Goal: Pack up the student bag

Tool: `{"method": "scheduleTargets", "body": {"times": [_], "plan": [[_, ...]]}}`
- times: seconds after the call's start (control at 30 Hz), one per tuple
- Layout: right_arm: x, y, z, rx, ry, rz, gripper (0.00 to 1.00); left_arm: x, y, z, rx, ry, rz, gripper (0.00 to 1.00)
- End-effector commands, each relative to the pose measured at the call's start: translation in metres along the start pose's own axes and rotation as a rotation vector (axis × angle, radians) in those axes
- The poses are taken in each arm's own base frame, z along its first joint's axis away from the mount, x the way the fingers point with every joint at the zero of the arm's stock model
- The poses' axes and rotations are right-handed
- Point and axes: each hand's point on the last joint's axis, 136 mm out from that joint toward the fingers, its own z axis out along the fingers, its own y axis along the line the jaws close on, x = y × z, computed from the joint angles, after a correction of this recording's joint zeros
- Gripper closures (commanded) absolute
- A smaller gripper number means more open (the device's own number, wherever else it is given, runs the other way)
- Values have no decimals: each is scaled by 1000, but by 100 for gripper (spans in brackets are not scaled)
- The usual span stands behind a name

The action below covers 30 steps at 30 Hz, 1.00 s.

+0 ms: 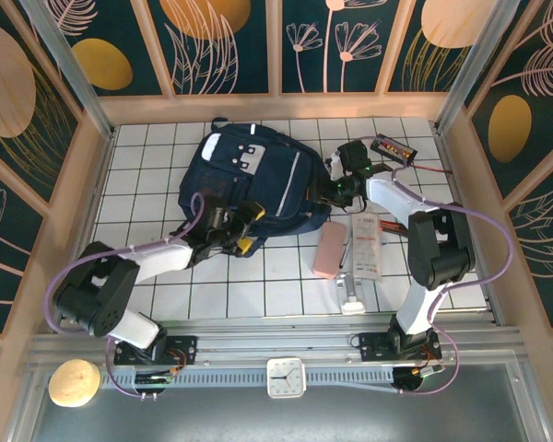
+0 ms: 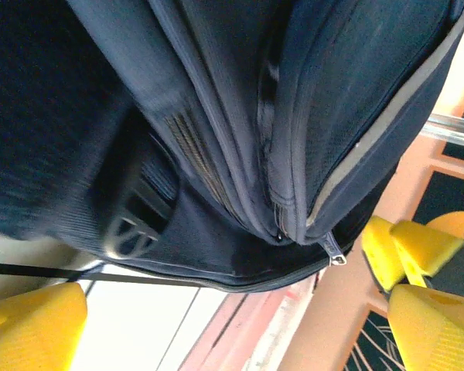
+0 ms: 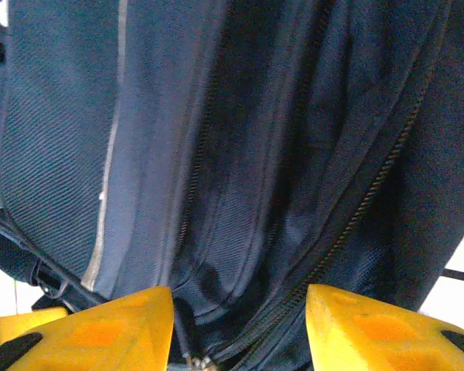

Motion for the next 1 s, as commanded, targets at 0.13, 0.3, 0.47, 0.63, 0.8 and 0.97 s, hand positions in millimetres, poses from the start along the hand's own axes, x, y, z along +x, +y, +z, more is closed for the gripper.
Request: {"method": "scheduleTargets", "body": {"times": [0.13,0.3,0.47,0.63,0.8,0.97], "plan": [[13,32,17,-178,44,49,52,-5,11,25,63,-43,-175,17],[29,37,22,-188,84,39,52,-14,13,39,50,-74,-166,59],[25,26,16,21,92,-190,52,-16,25,41,17,-60,-128,93],[13,35,2,156,72,-428,49,-25,26,26,-20,-71,-47,100],[19,61,-3,73,98,-532,48,-39,9,4,-42,-103,69,100],[35,77,11,-19,158,-562,46,-44,2,-3,-40,-97,101,100]]}}
